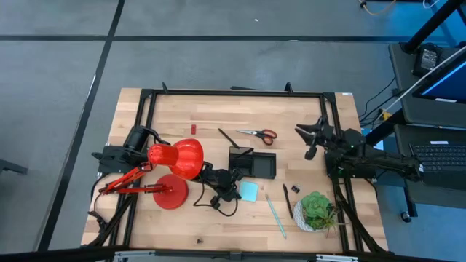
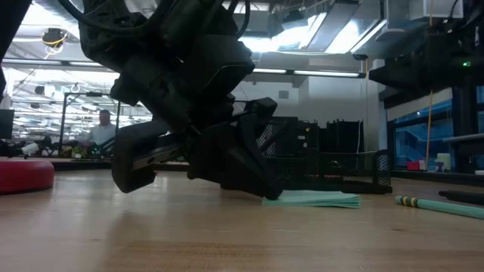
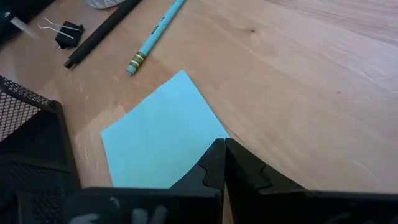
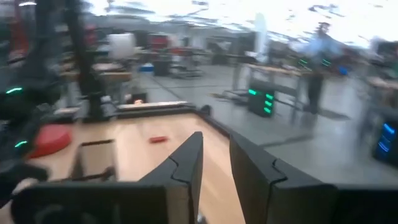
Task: Pick and place office supplies into organizer
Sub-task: Put the light blue sticky notes into the black desk organizer
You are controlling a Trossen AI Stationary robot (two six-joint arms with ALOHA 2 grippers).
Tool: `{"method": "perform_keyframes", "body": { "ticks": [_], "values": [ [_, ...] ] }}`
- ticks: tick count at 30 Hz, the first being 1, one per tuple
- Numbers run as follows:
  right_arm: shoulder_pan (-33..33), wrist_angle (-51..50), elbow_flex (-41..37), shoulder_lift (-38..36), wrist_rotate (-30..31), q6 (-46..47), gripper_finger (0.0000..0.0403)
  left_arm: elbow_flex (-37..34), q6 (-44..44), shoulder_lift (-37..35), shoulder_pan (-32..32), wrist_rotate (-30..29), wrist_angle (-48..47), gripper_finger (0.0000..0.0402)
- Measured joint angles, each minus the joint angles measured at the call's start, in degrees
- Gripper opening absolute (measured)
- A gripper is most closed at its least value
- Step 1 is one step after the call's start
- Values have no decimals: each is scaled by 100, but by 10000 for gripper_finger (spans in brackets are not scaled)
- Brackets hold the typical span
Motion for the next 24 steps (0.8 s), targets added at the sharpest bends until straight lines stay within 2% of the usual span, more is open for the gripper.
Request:
{"method": "perform_keyframes", "body": {
  "ticks": [2,6,11,17,24],
  "values": [
    [0,33,20,0,-285,-155,84,0,0,-1,2,0,-4,1],
    [0,-182,365,135,-341,-288,84,0,-3,-1,48,35,-21,2],
    [91,-513,1018,810,-348,-707,84,-2,-25,-1,120,201,-37,2],
    [417,-562,1792,2258,-304,-1251,84,-5,-83,-1,151,233,-42,1],
    [1107,-613,2680,4331,589,-1740,84,-7,-105,-1,159,251,-44,1]
  ]
}}
